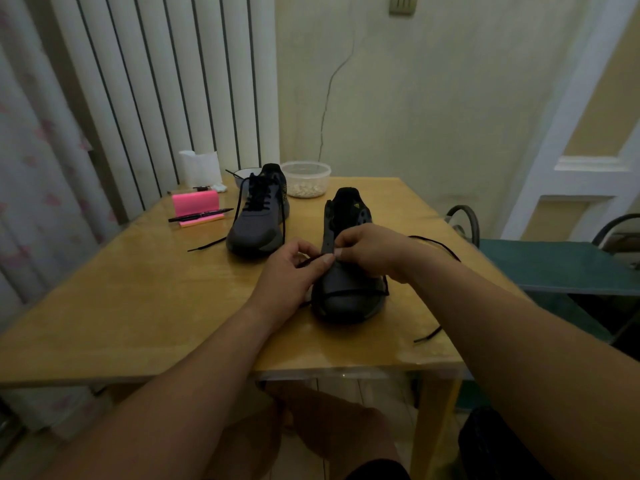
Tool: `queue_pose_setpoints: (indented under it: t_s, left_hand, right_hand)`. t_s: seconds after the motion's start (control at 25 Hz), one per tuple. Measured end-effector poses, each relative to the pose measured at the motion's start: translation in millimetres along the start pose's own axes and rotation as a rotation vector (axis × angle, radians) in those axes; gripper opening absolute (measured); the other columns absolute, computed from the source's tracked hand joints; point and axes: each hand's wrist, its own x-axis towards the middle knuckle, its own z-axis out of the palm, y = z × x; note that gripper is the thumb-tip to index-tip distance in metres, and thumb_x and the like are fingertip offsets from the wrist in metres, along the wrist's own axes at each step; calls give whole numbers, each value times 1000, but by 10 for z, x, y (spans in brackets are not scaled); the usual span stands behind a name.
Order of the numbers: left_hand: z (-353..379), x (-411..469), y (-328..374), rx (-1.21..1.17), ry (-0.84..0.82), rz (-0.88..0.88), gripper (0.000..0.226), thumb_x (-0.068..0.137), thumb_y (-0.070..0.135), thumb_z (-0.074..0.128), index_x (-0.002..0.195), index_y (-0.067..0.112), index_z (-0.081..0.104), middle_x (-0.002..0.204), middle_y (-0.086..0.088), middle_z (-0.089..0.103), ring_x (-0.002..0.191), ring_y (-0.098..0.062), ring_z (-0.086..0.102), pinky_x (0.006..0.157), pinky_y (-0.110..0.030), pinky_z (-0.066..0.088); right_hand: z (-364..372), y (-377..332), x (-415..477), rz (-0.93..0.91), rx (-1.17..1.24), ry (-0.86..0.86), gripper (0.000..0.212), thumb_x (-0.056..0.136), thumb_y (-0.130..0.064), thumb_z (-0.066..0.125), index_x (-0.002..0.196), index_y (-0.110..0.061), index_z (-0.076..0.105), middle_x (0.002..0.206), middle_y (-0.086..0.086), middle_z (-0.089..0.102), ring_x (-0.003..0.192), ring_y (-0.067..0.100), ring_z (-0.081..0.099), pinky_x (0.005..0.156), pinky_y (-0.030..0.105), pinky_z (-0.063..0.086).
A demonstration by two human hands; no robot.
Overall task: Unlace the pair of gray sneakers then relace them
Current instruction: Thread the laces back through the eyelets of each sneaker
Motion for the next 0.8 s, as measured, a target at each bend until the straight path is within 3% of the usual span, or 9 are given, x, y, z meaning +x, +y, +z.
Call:
queue_pose_setpoints:
  t_s: [0.16, 0.28, 0.4, 0.48, 0.56, 0.6, 0.68, 0.72, 0.8]
  left_hand:
    - [5, 21, -53, 199, -28, 11, 34, 91, 37, 80, 116, 30, 57, 85, -2, 56, 71, -10, 54, 59, -22, 45]
    - [10, 27, -67, 213, -6, 15, 33, 91, 37, 80, 115, 30, 58, 85, -2, 56, 72, -10, 54, 62, -28, 47]
    - [9, 47, -79, 216, 16, -12, 32, 91, 39, 80, 112, 28, 58, 82, -1, 55, 73, -14, 55, 67, -36, 47]
    - [21, 48, -56, 213, 9, -28, 32, 90, 39, 80, 110, 26, 58, 79, 0, 55, 71, -14, 55, 66, -35, 46]
    - [32, 28, -27, 188, -2, -46, 33, 91, 41, 80, 109, 24, 58, 78, 0, 58, 70, -13, 57, 65, -33, 47]
    - [32, 19, -17, 182, -6, -51, 33, 91, 43, 79, 109, 23, 59, 78, 0, 59, 71, -13, 58, 65, -32, 48]
    - [26, 19, -7, 170, -7, -63, 26, 98, 44, 71, 107, 21, 62, 78, 0, 59, 71, -14, 58, 65, -33, 47]
    - [23, 23, -5, 142, -8, -73, 19, 103, 39, 63, 107, 19, 63, 76, 0, 59, 70, -17, 57, 65, -36, 46]
    - [18, 15, 18, 117, -25, -100, 17, 108, 20, 49, 112, 23, 65, 74, -1, 58, 66, -18, 55, 65, -39, 46]
  right_hand:
    - [136, 58, -45, -94, -79, 185, 19, 106, -26, 55, 111, -19, 72, 102, 1, 68, 96, 21, 63, 89, 47, 57]
    - [146, 121, -66, -78, -48, 286, 20, 107, -26, 53, 110, -17, 71, 101, 4, 69, 93, 22, 66, 86, 47, 60]
    - [72, 190, -110, 65, 512, 247, 23, 111, -17, 46, 118, -4, 64, 113, 16, 67, 94, 26, 71, 70, 36, 65]
    - [32, 256, -132, 84, 1005, 226, 27, 112, -12, 39, 120, 5, 58, 121, 20, 66, 105, 33, 73, 76, 39, 64]
    - [8, 284, -102, 54, 1420, 205, 27, 110, -11, 34, 110, 4, 57, 111, 18, 70, 100, 32, 75, 84, 45, 61]
    - [10, 265, -65, 37, 1529, 191, 24, 109, -12, 34, 104, -1, 55, 95, 15, 68, 85, 27, 75, 83, 45, 60]
    - [19, 181, -1, 6, 1418, 191, 19, 109, -15, 38, 96, -10, 50, 71, 5, 49, 58, 16, 52, 70, 38, 57]
    - [19, 130, 25, -11, 1225, 201, 19, 110, -20, 40, 96, -12, 49, 69, 2, 43, 56, 14, 44, 66, 35, 54]
    - [4, 26, -10, -42, 745, 220, 21, 111, -27, 43, 100, -12, 52, 75, 2, 47, 61, 15, 47, 69, 36, 54]
